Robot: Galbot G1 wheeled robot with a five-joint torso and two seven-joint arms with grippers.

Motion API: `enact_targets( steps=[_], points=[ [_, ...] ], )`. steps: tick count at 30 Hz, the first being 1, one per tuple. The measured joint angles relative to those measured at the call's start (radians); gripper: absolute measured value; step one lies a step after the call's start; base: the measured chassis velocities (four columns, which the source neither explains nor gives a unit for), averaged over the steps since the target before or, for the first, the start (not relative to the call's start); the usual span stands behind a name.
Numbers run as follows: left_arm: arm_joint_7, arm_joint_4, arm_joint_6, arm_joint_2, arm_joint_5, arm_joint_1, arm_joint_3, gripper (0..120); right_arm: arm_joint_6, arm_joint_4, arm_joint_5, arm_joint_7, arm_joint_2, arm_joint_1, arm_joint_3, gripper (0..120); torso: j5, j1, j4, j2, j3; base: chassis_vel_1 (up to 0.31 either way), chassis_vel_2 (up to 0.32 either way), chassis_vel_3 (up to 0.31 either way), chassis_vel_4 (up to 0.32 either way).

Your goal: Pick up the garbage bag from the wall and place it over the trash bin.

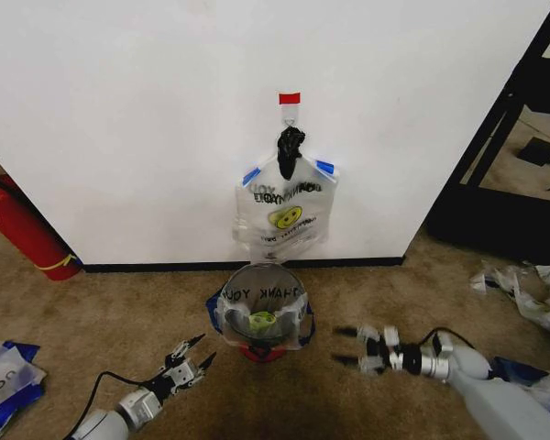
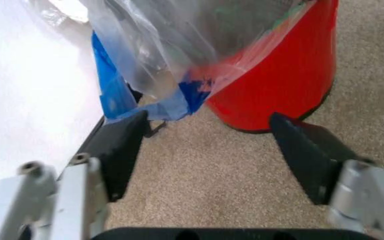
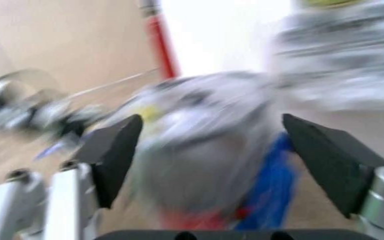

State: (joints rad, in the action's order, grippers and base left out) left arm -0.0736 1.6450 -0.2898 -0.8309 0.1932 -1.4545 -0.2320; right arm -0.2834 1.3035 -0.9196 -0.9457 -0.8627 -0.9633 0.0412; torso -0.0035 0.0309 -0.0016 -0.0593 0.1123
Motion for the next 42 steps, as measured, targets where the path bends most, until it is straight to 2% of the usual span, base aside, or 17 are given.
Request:
enact_targets(
  steps=[2,4,5,7,9,11,13,15,17,25,39,42],
  points=[
    [0.012,0.002,0.002,-0.003,0.002,-0.004,-0.002,86,0.103,0.026,-0.024,0.076,0.000,0.066,-0.046,93,0.0002,0.000,-0.0002,0.000,0.000,0.000,0.000,0.000,0.000],
    [0.025,0.001,0.009,-0.010,0.005,-0.004,-0.003,95,0.203,-0.014,-0.018,0.060,-0.027,0.201,-0.108,98,-0.0001,0.000,-0.0002,0.000,0.000,0.000,0.000,0.000,0.000],
    [0.025,0.001,0.009,-0.010,0.005,-0.004,-0.003,95,0.203,-0.014,-0.018,0.060,-0.027,0.201,-0.108,98,-0.0001,0.000,-0.0002,0.000,0.000,0.000,0.000,0.000,0.000],
    [0.042,-0.002,0.020,-0.020,0.006,-0.001,-0.005,99,0.270,-0.091,-0.007,0.009,-0.069,0.330,-0.153,100,-0.0003,0.000,0.0016,0.000,0.000,0.000,0.000,0.000,0.000],
    [0.059,-0.006,0.031,-0.029,0.004,0.002,-0.005,100,0.357,-0.205,0.024,-0.056,-0.128,0.460,-0.199,100,-0.0002,0.000,0.0005,0.000,0.000,0.000,0.000,0.000,0.000],
    [0.067,-0.007,0.034,-0.035,0.002,0.006,-0.008,100,0.413,-0.282,0.081,-0.108,-0.166,0.542,-0.217,100,0.0007,0.000,0.0006,0.000,0.000,0.000,0.000,0.000,0.000],
    [0.071,-0.008,0.035,-0.038,0.002,0.009,-0.011,100,0.450,-0.322,0.129,-0.140,-0.187,0.583,-0.219,100,-0.0002,0.000,-0.0001,0.000,0.000,0.000,0.000,0.000,0.000],
    [0.083,-0.007,0.040,-0.044,0.000,0.013,-0.014,100,0.540,-0.420,0.274,-0.260,-0.244,0.678,-0.214,100,-0.0006,0.000,-0.0002,0.000,0.000,0.000,0.000,0.000,0.000],
    [0.092,-0.005,0.046,-0.044,-0.001,0.014,-0.015,100,0.583,-0.501,0.387,-0.366,-0.289,0.746,-0.210,100,-0.0002,0.000,0.0001,0.000,0.000,0.000,0.000,0.000,0.000],
    [0.119,-0.008,0.048,-0.051,-0.002,0.024,-0.013,100,0.628,-0.654,0.602,-0.510,-0.382,0.850,-0.225,100,-0.0003,0.000,0.0000,0.000,0.000,0.000,0.000,0.000,0.000],
    [0.152,-0.027,0.042,-0.063,-0.001,0.025,-0.005,100,0.617,-0.613,0.662,-0.356,-0.397,0.793,-0.281,100,-0.0001,0.000,0.0000,0.000,0.000,0.000,0.000,0.000,0.000],
    [0.155,-0.027,0.042,-0.067,-0.001,0.025,-0.005,100,0.621,-0.611,0.680,-0.350,-0.400,0.790,-0.288,96,-0.0001,0.000,-0.0001,0.000,0.000,0.000,0.000,0.000,0.000]
  ],
)
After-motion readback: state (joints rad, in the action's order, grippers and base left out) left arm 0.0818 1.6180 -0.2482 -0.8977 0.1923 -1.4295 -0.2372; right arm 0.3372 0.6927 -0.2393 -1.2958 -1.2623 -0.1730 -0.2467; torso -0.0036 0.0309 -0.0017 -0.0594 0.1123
